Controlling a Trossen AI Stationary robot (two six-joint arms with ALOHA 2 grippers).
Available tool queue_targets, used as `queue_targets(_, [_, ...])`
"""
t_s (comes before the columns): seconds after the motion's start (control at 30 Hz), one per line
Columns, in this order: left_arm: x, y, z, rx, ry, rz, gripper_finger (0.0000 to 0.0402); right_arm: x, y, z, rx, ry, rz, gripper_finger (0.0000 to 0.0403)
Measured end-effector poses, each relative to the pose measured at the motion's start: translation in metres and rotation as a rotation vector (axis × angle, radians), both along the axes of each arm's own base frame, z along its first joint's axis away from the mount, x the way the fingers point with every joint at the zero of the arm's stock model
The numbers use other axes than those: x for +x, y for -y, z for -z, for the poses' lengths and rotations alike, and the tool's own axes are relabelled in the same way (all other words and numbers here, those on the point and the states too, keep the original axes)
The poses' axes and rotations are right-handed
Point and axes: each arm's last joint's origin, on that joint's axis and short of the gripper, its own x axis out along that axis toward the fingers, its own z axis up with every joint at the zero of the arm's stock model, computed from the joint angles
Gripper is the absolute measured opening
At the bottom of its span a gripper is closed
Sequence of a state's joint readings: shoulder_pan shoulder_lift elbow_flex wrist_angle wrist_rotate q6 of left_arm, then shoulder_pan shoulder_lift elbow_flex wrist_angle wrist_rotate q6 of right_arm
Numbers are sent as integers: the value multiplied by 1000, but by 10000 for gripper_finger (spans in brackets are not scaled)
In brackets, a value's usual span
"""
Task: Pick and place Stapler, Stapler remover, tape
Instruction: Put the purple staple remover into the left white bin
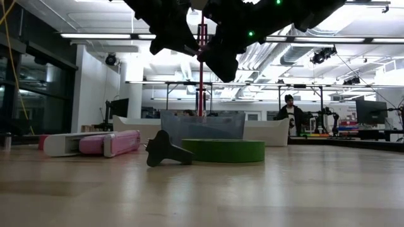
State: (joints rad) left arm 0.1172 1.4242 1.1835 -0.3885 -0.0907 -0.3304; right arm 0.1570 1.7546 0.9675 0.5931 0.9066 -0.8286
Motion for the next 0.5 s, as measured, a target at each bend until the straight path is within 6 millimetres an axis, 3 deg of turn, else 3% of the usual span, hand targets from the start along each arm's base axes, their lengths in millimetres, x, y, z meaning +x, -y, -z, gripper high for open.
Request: queue_targets(0.5, [0, 0, 1, -2, -5, 12, 67, 0, 0, 2, 12, -16, -18, 80])
